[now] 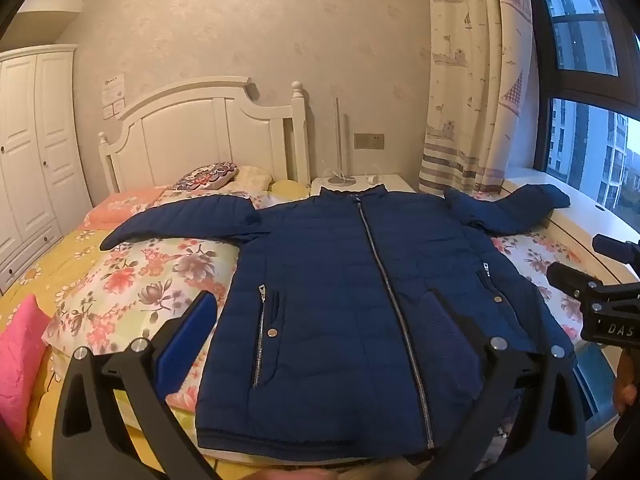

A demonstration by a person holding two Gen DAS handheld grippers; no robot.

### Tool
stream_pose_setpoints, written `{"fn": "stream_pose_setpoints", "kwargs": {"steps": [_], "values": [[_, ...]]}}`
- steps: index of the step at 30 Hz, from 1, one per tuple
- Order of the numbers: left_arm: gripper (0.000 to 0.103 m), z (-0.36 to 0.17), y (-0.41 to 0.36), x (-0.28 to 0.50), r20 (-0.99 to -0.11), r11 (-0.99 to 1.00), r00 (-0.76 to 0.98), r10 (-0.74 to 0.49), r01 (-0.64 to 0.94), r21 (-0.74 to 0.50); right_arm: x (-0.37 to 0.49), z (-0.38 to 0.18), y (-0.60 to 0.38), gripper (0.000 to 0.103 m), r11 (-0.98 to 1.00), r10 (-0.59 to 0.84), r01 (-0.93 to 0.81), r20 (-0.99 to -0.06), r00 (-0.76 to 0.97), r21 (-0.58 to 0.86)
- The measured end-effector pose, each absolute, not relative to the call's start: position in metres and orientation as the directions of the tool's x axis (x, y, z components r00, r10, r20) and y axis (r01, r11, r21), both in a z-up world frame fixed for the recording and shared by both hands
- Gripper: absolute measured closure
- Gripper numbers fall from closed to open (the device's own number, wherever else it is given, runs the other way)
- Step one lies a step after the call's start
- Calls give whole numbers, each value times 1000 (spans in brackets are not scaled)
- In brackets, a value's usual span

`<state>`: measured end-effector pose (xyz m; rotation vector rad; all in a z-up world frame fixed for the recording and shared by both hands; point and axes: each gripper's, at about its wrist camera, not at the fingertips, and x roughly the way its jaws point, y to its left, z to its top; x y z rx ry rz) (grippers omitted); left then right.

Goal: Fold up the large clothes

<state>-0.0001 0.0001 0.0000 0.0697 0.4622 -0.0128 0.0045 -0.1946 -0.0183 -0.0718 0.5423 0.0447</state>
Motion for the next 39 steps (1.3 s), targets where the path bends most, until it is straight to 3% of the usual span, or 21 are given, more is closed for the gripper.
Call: {"fn": "stream_pose_setpoints", "kwargs": {"steps": [39], "values": [[2,-12,5,-1,-466,996,885,13,29,82,2,-32,-191,4,997,33,-65,-540,841,-39]]}}
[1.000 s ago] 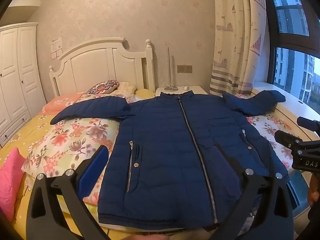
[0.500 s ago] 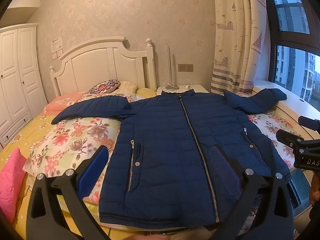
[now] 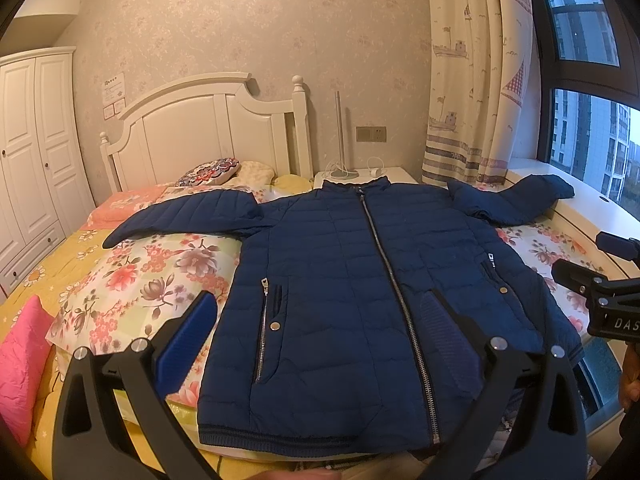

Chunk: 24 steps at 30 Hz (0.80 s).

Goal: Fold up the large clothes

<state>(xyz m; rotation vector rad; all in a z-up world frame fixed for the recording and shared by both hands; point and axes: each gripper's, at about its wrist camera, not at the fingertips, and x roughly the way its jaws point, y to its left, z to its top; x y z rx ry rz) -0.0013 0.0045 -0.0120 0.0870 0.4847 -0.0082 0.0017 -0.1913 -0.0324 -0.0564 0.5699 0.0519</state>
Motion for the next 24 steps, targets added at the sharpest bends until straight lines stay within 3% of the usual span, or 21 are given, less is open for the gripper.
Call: {"fn": "stream_pose_setpoints", "kwargs": {"steps": [24], "values": [[2,-15,6,-1,-469,996,883,14,29,84,6,-31,-194,4,997,37,-66,-547,837,-34]]}}
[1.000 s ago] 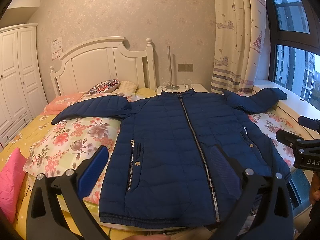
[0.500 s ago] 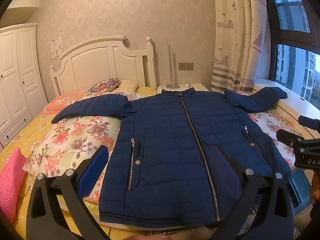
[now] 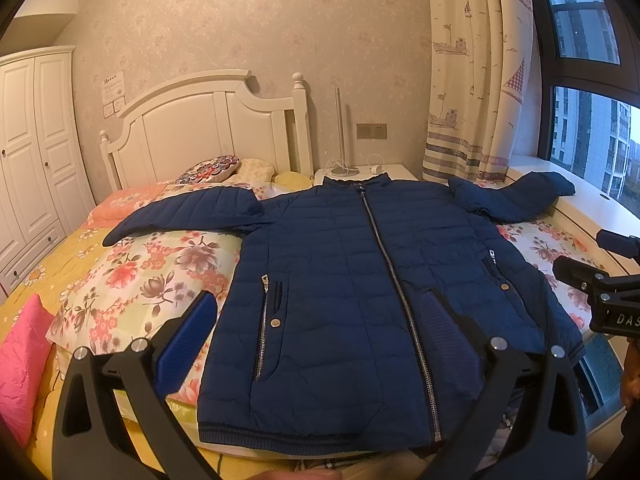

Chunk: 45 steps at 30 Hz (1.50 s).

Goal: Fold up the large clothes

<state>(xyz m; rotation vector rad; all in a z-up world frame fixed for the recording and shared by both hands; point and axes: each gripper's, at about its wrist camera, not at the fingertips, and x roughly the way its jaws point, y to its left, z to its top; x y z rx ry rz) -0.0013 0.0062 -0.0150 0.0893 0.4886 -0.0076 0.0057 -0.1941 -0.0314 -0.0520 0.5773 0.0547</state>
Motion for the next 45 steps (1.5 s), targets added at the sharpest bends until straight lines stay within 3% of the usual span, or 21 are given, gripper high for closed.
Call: {"fn": "stream_pose_setpoints", "kwargs": {"steps": [28,32,39,45], "values": [[2,-26,8,-1,-499,995,867,18,33,93,12,-41,-199,4,998,44,-66,-574,818,-18],[2,-34,11,8,-515,997,857,-21,55,51,19,-50,-204,4,998,43,-63,-573,818,-16],[2,-80,6,87,-673,988,738,56,55,142,63,-81,-243,4,1000,-25,14,-628,778,-22],[2,-94,12,190,-701,973,694,165,0,229,125,-100,-316,4,985,-110,172,-686,719,21]]}}
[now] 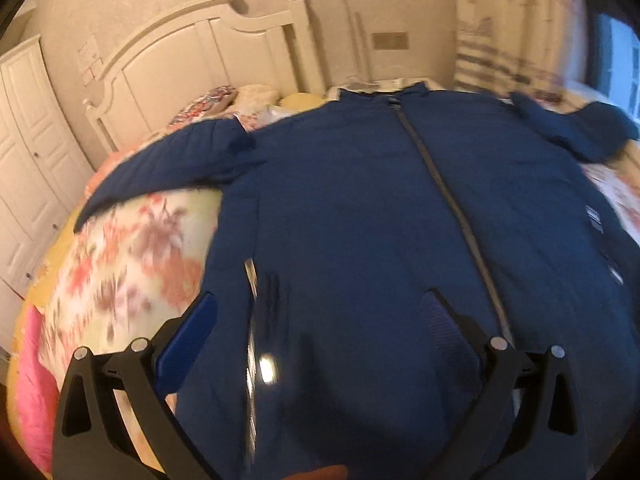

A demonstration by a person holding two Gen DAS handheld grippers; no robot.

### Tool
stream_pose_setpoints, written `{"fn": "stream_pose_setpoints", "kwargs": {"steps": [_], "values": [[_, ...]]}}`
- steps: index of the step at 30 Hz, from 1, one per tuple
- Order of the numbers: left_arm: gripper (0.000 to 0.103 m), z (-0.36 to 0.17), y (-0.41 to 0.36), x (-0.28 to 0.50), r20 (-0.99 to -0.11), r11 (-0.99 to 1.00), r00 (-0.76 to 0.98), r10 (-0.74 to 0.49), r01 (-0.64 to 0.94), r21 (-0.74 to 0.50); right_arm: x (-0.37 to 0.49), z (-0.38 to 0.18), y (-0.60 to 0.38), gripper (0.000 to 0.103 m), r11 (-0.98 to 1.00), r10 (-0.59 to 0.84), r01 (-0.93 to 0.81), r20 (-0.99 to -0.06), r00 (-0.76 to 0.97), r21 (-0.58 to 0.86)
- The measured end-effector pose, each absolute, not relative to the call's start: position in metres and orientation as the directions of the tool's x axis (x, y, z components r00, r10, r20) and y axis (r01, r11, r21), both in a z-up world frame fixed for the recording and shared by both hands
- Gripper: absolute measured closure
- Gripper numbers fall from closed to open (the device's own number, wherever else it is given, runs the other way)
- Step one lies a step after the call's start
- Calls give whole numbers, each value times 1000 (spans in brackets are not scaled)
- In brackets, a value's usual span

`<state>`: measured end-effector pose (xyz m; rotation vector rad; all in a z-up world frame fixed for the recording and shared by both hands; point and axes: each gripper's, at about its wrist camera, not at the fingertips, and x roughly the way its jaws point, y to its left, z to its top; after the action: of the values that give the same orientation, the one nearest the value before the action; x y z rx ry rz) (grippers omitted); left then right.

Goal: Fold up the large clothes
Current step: 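Grasp the jacket sleeve cuff with the right gripper and lift it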

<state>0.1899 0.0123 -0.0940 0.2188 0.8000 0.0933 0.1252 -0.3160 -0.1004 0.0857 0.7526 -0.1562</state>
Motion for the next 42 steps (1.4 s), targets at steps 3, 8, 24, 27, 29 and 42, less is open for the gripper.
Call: {"fn": "stream_pose_setpoints", "kwargs": {"steps": [3,8,24,27,29,42], "values": [[2,-104,13,248,-737,971,653,176,8,239,165,-113,-359,4,964,-149,261,-713,685,49],[2,-122,16,317,-777,985,612,147,-19,171,230,-134,-434,4,915,-212,394,-727,653,87],[2,-163,15,356,-802,999,597,-19,34,2,358,-135,-555,37,793,-297,582,-721,627,180],[2,-163,14,358,-802,999,598,-17,33,3,360,-118,-538,87,793,-334,577,-654,678,193],[2,-163,14,353,-801,999,598,-14,33,7,360,-91,-497,88,862,-315,480,-565,763,167],[3,-161,24,347,-787,998,613,-69,30,-63,348,-135,-117,35,787,226,-577,-768,599,-219]]}}
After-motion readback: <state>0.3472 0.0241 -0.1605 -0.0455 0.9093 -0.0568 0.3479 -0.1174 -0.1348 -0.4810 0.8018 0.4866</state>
